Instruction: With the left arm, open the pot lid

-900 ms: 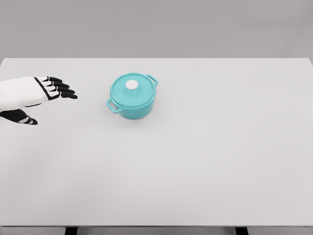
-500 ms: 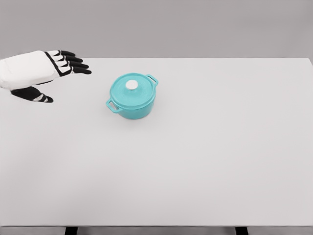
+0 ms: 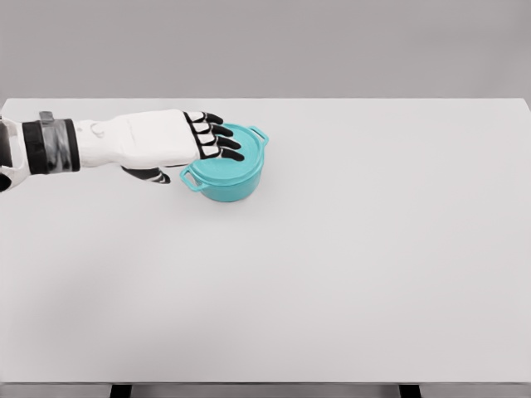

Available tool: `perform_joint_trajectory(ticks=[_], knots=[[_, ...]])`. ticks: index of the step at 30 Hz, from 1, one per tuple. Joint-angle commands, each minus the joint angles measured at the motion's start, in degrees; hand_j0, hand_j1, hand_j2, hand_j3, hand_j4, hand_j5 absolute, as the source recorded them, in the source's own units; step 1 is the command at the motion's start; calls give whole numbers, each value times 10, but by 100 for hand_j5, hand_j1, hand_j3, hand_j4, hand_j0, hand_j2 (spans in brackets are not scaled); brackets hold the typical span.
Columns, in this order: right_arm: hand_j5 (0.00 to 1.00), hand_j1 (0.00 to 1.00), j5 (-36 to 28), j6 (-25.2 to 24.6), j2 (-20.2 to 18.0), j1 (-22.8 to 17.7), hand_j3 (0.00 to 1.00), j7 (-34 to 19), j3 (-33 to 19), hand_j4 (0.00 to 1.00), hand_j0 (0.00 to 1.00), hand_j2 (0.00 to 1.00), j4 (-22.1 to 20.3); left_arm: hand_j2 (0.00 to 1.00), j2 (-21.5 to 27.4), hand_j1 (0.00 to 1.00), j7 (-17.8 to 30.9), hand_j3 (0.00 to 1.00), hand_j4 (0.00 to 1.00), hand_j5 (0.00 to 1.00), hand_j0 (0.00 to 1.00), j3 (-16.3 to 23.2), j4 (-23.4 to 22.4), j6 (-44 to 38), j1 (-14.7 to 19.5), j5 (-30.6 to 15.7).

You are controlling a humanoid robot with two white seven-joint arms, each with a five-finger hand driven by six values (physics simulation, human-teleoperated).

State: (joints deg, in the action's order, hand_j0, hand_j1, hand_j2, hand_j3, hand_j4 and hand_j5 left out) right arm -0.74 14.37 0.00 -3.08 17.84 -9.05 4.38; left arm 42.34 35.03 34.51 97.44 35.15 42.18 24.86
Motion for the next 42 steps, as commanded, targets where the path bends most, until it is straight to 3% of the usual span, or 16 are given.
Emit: perform_joint_trajectory(ticks=[1, 6, 10, 18, 22, 26, 32, 42], knots=[[100, 100, -1, 0, 0, 0, 100, 0, 1, 100, 100, 100, 4, 100, -16, 100, 0, 100, 100, 100, 100, 10, 0, -2, 2, 14], [100, 100, 0, 0, 0, 0, 100, 0, -1, 100, 100, 100, 1, 100, -18, 100, 0, 100, 100, 100, 100, 29, -3, -2, 47, 23], [100, 100, 0, 0, 0, 0, 100, 0, 0, 100, 100, 100, 1, 100, -64, 100, 0, 100, 100, 100, 100, 43, -34, -2, 47, 84], [100, 100, 0, 0, 0, 0, 100, 0, 0, 100, 100, 100, 3, 100, -76, 100, 0, 100, 100, 100, 100, 39, -104, -2, 51, 122], [100, 100, 0, 0, 0, 0, 100, 0, 0, 100, 100, 100, 1, 100, -109, 100, 0, 100, 100, 100, 100, 34, -105, -2, 59, 147], [100, 100, 0, 0, 0, 0, 100, 0, 0, 100, 100, 100, 1, 100, -139, 100, 0, 100, 100, 100, 100, 35, -146, -2, 72, 157], [100, 100, 0, 0, 0, 0, 100, 0, 0, 100, 100, 100, 1, 100, -150, 100, 0, 100, 100, 100, 100, 35, -154, -2, 71, 187], [100, 100, 0, 0, 0, 0, 100, 0, 1, 100, 100, 100, 1, 100, -149, 100, 0, 100, 100, 100, 100, 37, -153, -2, 66, 195]])
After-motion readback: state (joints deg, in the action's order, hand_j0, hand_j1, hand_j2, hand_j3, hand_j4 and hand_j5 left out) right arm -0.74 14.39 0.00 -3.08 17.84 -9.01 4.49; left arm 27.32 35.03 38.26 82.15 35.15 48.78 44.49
